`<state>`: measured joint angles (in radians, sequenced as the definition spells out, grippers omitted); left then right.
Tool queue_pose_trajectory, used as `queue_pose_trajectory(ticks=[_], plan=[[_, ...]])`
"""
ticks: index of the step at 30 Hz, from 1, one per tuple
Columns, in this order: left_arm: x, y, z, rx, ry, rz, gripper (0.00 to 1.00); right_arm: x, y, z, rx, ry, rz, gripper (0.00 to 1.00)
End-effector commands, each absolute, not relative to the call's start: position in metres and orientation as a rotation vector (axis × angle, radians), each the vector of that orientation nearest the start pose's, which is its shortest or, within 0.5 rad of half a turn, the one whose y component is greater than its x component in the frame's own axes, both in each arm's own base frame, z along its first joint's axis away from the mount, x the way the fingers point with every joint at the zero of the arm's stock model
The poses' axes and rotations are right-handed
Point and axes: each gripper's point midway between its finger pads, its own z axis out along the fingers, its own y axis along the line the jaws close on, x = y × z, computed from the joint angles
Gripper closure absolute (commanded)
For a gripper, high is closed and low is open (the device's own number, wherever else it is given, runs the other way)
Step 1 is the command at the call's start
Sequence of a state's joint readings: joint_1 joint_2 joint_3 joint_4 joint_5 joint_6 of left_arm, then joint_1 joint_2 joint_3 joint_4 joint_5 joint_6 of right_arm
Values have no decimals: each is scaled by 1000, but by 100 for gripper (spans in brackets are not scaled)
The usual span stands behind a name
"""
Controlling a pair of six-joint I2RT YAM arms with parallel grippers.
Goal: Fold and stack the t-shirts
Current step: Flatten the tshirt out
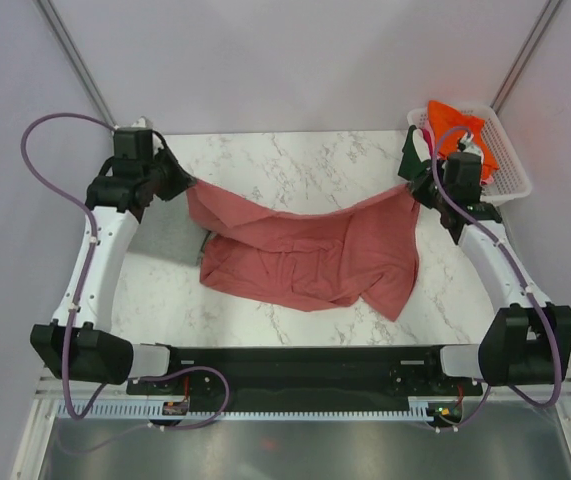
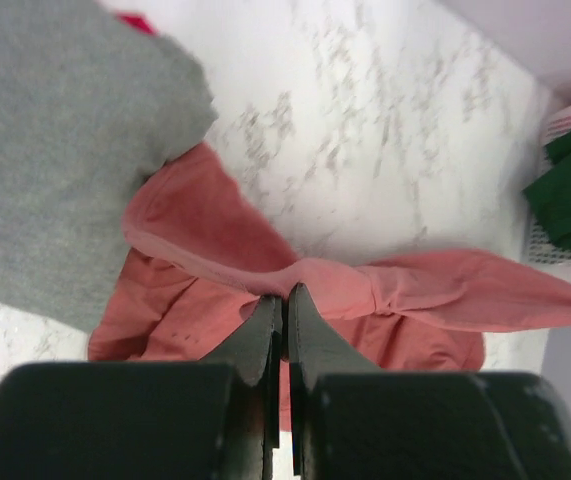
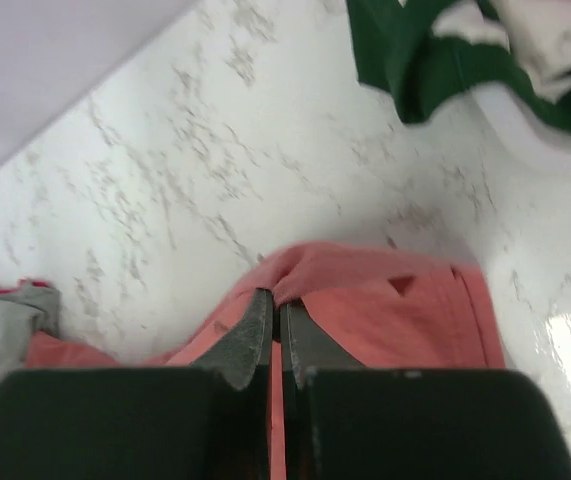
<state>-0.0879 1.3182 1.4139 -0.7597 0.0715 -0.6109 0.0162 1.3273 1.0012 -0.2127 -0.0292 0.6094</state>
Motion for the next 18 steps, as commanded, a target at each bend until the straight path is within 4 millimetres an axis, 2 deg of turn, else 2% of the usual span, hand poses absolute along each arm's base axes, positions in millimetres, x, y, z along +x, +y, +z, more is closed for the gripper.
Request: queue_pose_trajectory(ticks=[1, 2, 3, 5, 6, 7, 8, 9, 10, 11, 12, 13, 14, 18], plan=[[367, -65, 362, -513, 2000, -504, 98, 411, 33, 271, 538, 1917, 423, 100], [363, -64, 380, -503, 1961, -515, 98, 410, 33, 303, 516, 1869, 439, 100], [358, -64, 412, -480, 1885, -536, 98, 401, 35, 331, 488, 1815, 458, 100], [335, -61, 456, -459, 1766, -554, 98, 386, 39, 377, 454, 1726, 495, 100], [320, -60, 488, -425, 1685, -569, 98, 365, 41, 407, 435, 1648, 529, 100], [307, -58, 505, -407, 1639, -572, 98, 353, 45, 423, 413, 1610, 562, 100], [278, -54, 531, -390, 1549, -581, 98, 339, 46, 438, 397, 1567, 576, 100], [261, -51, 549, -378, 1480, -584, 98, 314, 47, 462, 371, 1493, 591, 100], [245, -48, 562, -372, 1424, -585, 98, 299, 47, 476, 349, 1451, 594, 100], [210, -45, 581, -345, 1337, -603, 98, 285, 46, 488, 336, 1414, 592, 100], [196, -46, 589, -331, 1301, -615, 98, 258, 45, 507, 312, 1345, 588, 100], [181, -48, 597, -305, 1265, -633, 98, 244, 43, 516, 302, 1313, 579, 100], [162, -47, 605, -289, 1226, -642, 98, 216, 41, 537, 280, 1246, 565, 100], [127, -43, 623, -275, 1141, -655, 98, 148, 34, 582, 253, 1076, 550, 100]])
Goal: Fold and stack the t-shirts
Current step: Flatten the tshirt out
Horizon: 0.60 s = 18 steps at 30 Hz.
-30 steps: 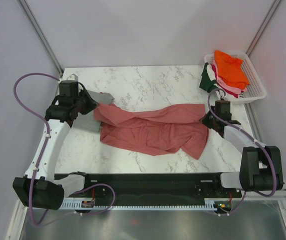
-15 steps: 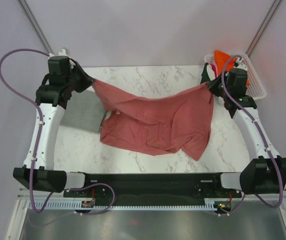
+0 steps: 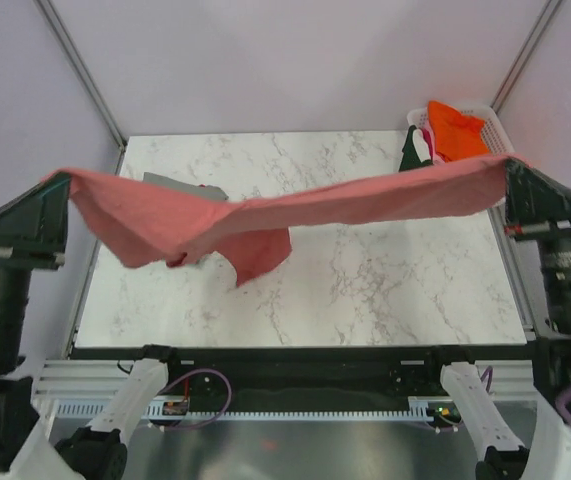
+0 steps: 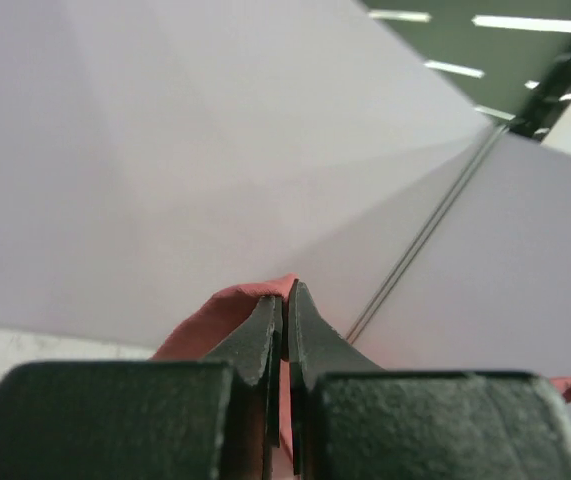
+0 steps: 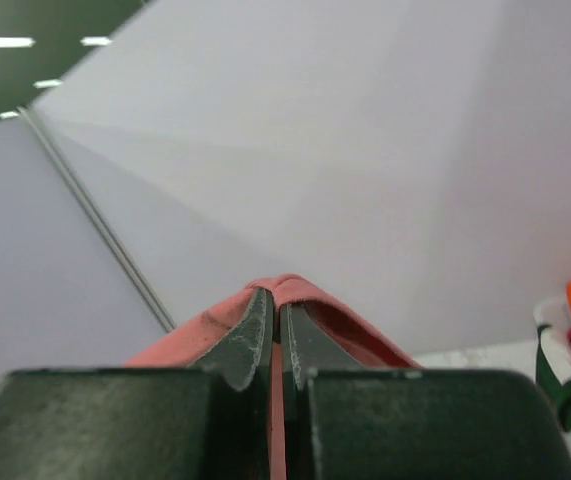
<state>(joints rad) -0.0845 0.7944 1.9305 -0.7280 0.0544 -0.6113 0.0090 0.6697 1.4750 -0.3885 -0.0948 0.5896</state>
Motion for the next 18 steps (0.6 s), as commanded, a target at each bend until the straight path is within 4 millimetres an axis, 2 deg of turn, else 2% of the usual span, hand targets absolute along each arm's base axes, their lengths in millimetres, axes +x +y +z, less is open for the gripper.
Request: queue_pose_trajectory(ticks=[1, 4, 5, 6, 7, 8, 9, 10, 11, 13, 14, 16, 17, 18], plan=[[124, -42, 627, -280, 1128, -654, 98, 128, 33, 597, 244, 1026, 548, 100], [114, -40, 646, -271, 1077, -655, 98, 96, 23, 623, 253, 942, 509, 100], [113, -39, 652, -269, 1066, -655, 98, 92, 19, 628, 269, 928, 494, 100], [103, -38, 663, -260, 1032, -659, 98, 96, 15, 631, 288, 929, 474, 100], [114, -39, 665, -264, 1043, -659, 98, 92, 14, 639, 285, 912, 473, 100], [119, -40, 668, -271, 1045, -666, 98, 95, 13, 641, 288, 916, 469, 100], [126, -40, 669, -276, 1050, -665, 98, 113, 13, 639, 304, 946, 468, 100], [149, -40, 665, -297, 1084, -658, 98, 121, 12, 639, 316, 956, 468, 100], [166, -41, 660, -314, 1114, -657, 98, 146, 12, 633, 330, 1001, 463, 100], [204, -42, 647, -344, 1176, -643, 98, 179, 10, 621, 371, 1063, 465, 100], [247, -46, 630, -370, 1254, -634, 98, 213, 10, 608, 399, 1129, 457, 100], [295, -49, 605, -404, 1337, -624, 98, 253, 13, 586, 423, 1210, 471, 100], [332, -53, 582, -438, 1410, -624, 98, 288, 15, 566, 443, 1283, 473, 100], [355, -55, 567, -459, 1451, -624, 98, 307, 18, 555, 445, 1321, 485, 100]])
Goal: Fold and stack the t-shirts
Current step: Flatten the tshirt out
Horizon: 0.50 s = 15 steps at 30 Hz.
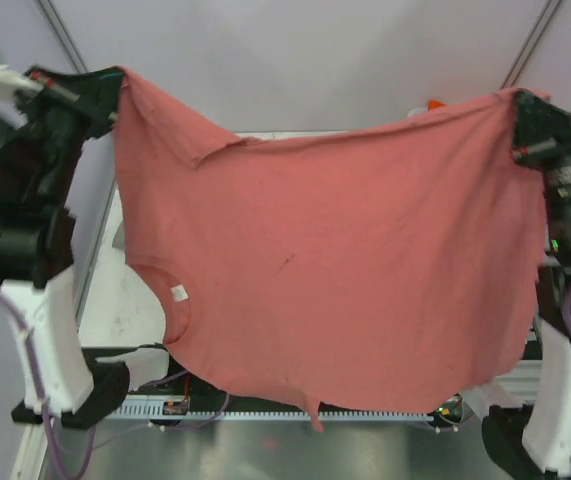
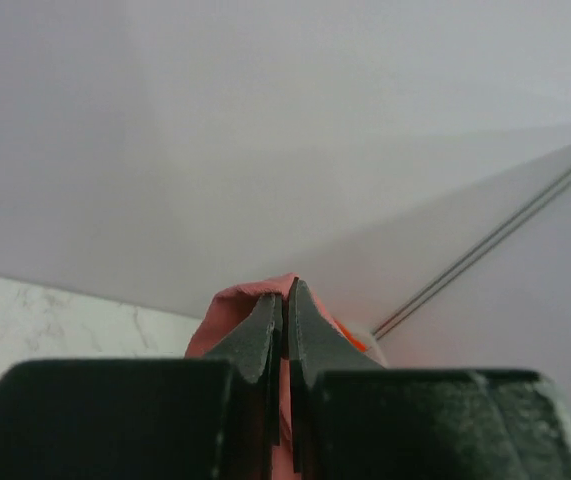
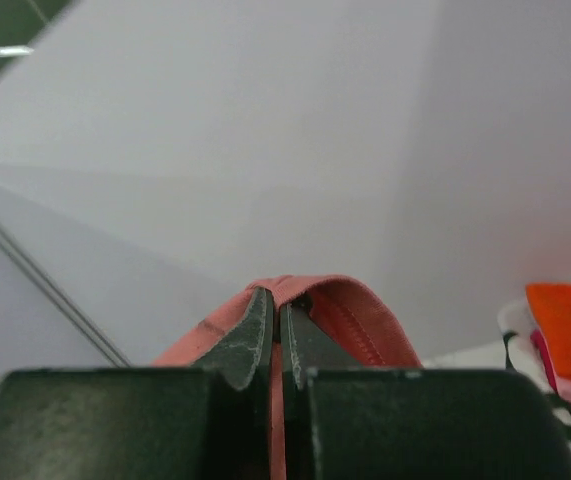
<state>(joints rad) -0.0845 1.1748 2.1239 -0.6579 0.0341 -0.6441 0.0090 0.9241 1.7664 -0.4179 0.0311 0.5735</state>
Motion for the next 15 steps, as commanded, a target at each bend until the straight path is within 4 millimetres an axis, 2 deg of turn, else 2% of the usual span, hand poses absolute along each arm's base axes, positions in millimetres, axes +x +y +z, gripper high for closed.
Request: queue_pose_trajectory(ticks=[1, 2, 3, 4, 5, 6, 7, 8, 9, 10, 11, 12, 13, 15], plan=[[386, -58, 550, -488, 1493, -631, 98, 343, 26, 534, 449, 1390, 519, 100], [386, -59, 552, -494, 1484, -641, 98, 358, 34, 527, 431, 1424, 552, 100], [414, -61, 537, -512, 1523, -644, 98, 373, 39, 520, 427, 1447, 577, 100], [422, -65, 537, -503, 1528, -665, 98, 382, 43, 531, 414, 1425, 608, 100], [432, -68, 536, -508, 1531, -690, 98, 409, 49, 518, 411, 1473, 637, 100], [442, -70, 549, -485, 1508, -723, 98, 420, 52, 520, 403, 1477, 652, 100], [448, -71, 557, -477, 1492, -745, 98, 418, 54, 554, 370, 1420, 668, 100], [437, -65, 595, -453, 1393, -779, 98, 446, 57, 542, 374, 1466, 674, 100], [444, -69, 600, -421, 1383, -815, 98, 453, 41, 552, 388, 1447, 658, 100], [439, -68, 616, -390, 1331, -826, 98, 444, 39, 588, 355, 1372, 680, 100], [437, -68, 639, -335, 1231, -835, 98, 461, 35, 584, 381, 1376, 716, 100], [433, -68, 648, -310, 1186, -840, 98, 463, 28, 591, 378, 1356, 740, 100], [421, -68, 664, -279, 1122, -847, 98, 460, 25, 608, 364, 1305, 778, 100], [419, -70, 676, -240, 1063, -862, 98, 472, 13, 604, 385, 1297, 880, 100]])
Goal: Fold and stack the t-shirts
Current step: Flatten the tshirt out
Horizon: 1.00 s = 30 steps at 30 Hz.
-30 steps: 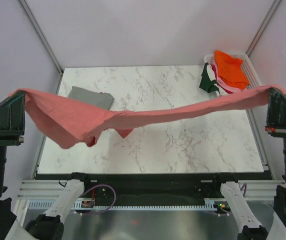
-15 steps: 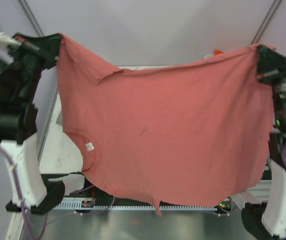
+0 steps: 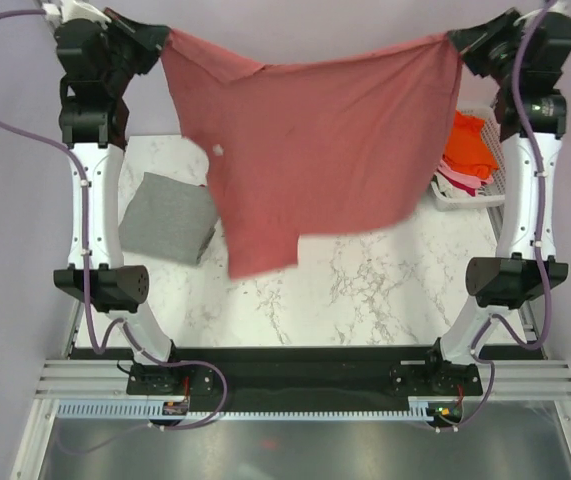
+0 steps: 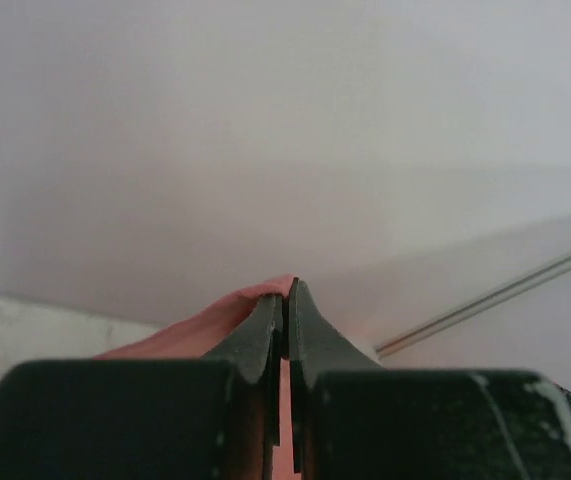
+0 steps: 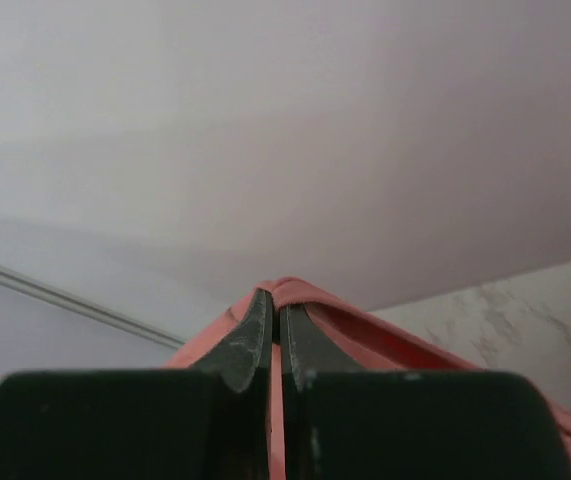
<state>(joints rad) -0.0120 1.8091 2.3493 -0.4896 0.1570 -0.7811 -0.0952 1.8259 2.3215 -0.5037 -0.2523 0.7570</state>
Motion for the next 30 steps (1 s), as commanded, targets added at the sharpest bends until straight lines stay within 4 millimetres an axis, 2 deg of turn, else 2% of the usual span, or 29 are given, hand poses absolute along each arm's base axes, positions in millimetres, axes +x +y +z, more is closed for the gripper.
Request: queue_pose_trajectory(ticks=[1, 3, 4, 5, 7, 8, 9, 10, 11, 12, 13, 14, 15, 16, 17, 18, 19, 20, 21, 22, 23, 24, 26, 27, 29, 30], plan=[[424, -73, 676, -223, 1061, -868, 98, 476, 10, 606, 376, 1279, 903, 100], [430, -79, 674, -180, 1049, -888, 98, 490, 4, 593, 385, 1286, 947, 100], [439, -81, 668, -174, 1060, -894, 98, 501, 6, 578, 388, 1300, 993, 100], [456, -83, 651, -174, 1091, -899, 98, 515, 5, 561, 405, 1325, 1013, 100], [476, -87, 630, -158, 1137, -901, 98, 536, 7, 528, 409, 1370, 1063, 100], [495, -88, 602, -176, 1196, -894, 98, 550, 5, 504, 433, 1406, 1075, 100], [501, -90, 590, -171, 1219, -896, 98, 560, 4, 479, 454, 1442, 1084, 100], [508, -90, 574, -179, 1254, -886, 98, 566, 4, 466, 457, 1454, 1089, 100], [512, -89, 549, -199, 1291, -879, 98, 570, 5, 448, 460, 1481, 1102, 100], [515, -84, 536, -229, 1296, -861, 98, 575, 6, 420, 488, 1520, 1109, 100], [513, -82, 530, -241, 1283, -849, 98, 573, 7, 411, 490, 1534, 1108, 100], [521, -77, 489, -298, 1352, -831, 98, 572, 6, 398, 483, 1557, 1085, 100], [514, -71, 487, -335, 1345, -806, 98, 572, 6, 368, 521, 1608, 1078, 100], [513, -70, 474, -353, 1366, -799, 98, 569, 6, 355, 534, 1630, 1067, 100], [514, -69, 446, -383, 1417, -793, 98, 563, 6, 349, 528, 1644, 1048, 100], [503, -71, 447, -380, 1416, -808, 98, 558, 6, 320, 566, 1692, 1045, 100], [498, -72, 441, -384, 1425, -820, 98, 551, 7, 318, 566, 1696, 1040, 100], [493, -74, 422, -394, 1461, -825, 98, 546, 7, 309, 578, 1711, 1032, 100], [486, -76, 417, -394, 1473, -830, 98, 542, 6, 299, 596, 1725, 1013, 100], [471, -76, 425, -391, 1455, -841, 98, 532, 8, 280, 626, 1757, 1011, 100], [464, -76, 403, -414, 1495, -839, 98, 527, 9, 271, 636, 1766, 1012, 100], [458, -75, 397, -429, 1506, -834, 98, 518, 11, 251, 653, 1794, 1015, 100], [436, -73, 384, -450, 1533, -815, 98, 505, 14, 241, 652, 1815, 1002, 100], [427, -71, 375, -466, 1559, -804, 98, 494, 15, 220, 683, 1859, 994, 100], [405, -72, 352, -496, 1595, -814, 98, 481, 15, 213, 681, 1874, 956, 100], [398, -74, 344, -509, 1608, -826, 98, 468, 16, 192, 713, 1909, 947, 100]])
